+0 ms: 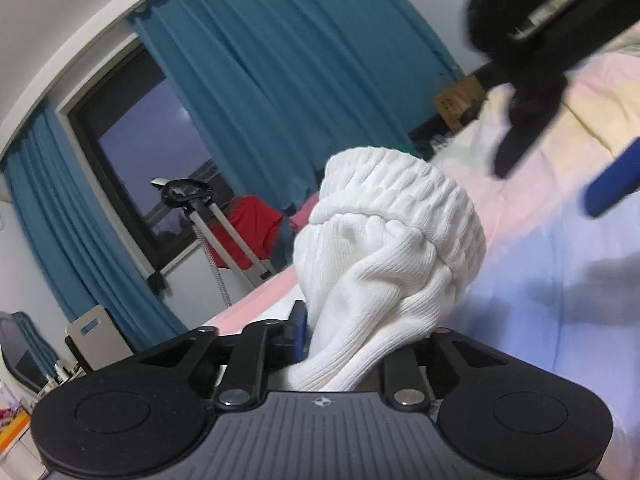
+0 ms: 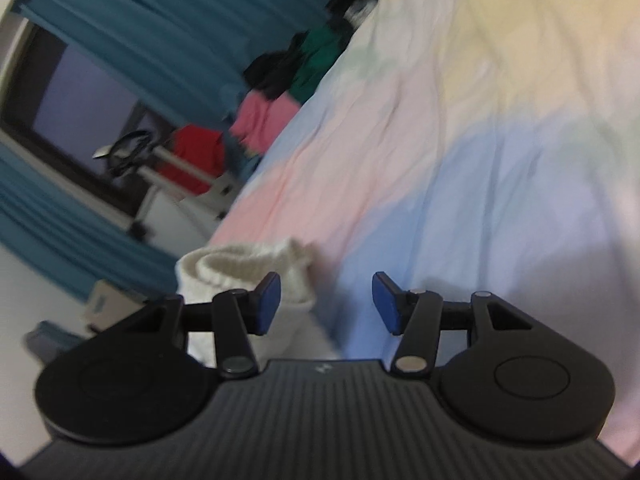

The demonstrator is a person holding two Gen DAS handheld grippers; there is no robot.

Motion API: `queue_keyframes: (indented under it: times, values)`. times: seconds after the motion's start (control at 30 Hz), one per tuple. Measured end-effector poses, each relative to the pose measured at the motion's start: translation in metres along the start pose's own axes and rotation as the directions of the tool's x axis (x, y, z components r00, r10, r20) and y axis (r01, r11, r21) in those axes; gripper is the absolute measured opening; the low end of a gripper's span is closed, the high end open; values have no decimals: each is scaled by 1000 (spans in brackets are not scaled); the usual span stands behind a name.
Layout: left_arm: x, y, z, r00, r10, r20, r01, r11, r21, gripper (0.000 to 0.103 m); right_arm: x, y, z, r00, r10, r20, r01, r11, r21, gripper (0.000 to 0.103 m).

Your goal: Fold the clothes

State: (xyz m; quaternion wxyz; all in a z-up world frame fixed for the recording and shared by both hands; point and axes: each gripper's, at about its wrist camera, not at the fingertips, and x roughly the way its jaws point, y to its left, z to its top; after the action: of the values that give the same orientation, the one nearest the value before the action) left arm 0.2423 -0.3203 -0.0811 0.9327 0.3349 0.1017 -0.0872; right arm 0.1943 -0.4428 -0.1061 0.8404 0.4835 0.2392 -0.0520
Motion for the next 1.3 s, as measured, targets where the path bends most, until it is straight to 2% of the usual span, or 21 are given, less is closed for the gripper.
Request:
queue_keyframes:
  times: [0.03, 0.17, 0.23, 0.3, 0.37, 0.43, 0.53, 0.7, 0.77, 0.83, 0.93, 0.97, 1.0, 1.07, 1.1, 1.17, 1.3]
  values:
    - [-2, 8, -5, 1000, -19, -18, 19, 1000, 4, 53, 4, 0, -1, 999, 24, -23, -23, 1000, 18, 54]
    - [-11, 41, -24, 991, -96, -90, 98, 995, 19, 66, 11, 2, -5, 997, 46, -61, -43, 998, 51, 57]
    - [-15, 57, -34, 983, -133, -126, 137, 990, 24, 68, 13, -2, -6, 994, 63, -84, -55, 994, 99, 60]
    - [-21, 75, -46, 975, -159, -156, 166, 986, 31, 69, 14, -7, -6, 992, 62, -106, -46, 989, 143, 68]
    - [-32, 94, -65, 978, -138, -156, 149, 987, 61, 68, 14, -11, -10, 991, 53, -122, -31, 983, 182, 75]
    - [-42, 113, -85, 981, -115, -154, 127, 989, 70, 66, 13, -13, -14, 989, 60, -131, -31, 977, 213, 77]
    - [-62, 137, -111, 985, -92, -147, 92, 996, -3, 58, 18, -4, -21, 986, 69, -152, -41, 984, 176, 83]
    - [-108, 145, -121, 977, -146, -155, 129, 984, -119, 45, 27, 10, -33, 979, 81, -188, -60, 992, 115, 85]
    - [-130, 139, -130, 973, -163, -164, 143, 981, -129, 40, 30, 15, -38, 976, 85, -202, -68, 994, 90, 86]
    - [-136, 140, -133, 968, -182, -171, 162, 979, -125, 38, 36, 22, -45, 974, 71, -215, -61, 997, 51, 85]
    - [-137, 144, -141, 967, -193, -169, 172, 977, -128, 35, 41, 33, -53, 986, 27, -165, -35, 998, -47, 85]
    - [-136, 145, -142, 967, -194, -167, 173, 976, -135, 34, 42, 37, -56, 989, 13, -148, -25, 997, -79, 84]
    - [-134, 146, -142, 967, -195, -164, 173, 975, -143, 31, 43, 40, -58, 991, 1, -132, -15, 994, -106, 73]
    - [-131, 150, -143, 967, -203, -153, 178, 971, -161, 24, 42, 42, -59, 994, -14, -107, -1, 990, -142, 62]
    - [-131, 153, -144, 967, -210, -146, 184, 968, -173, 20, 40, 44, -58, 995, -12, -94, -3, 988, -154, 53]
    - [-131, 162, -144, 965, -227, -132, 200, 960, -194, 16, 32, 47, -57, 997, 5, -74, -17, 985, -172, 42]
    - [-145, 183, -148, 952, -281, -118, 249, 941, -228, 13, 10, 48, -58, 998, 39, -48, -48, 979, -199, 39]
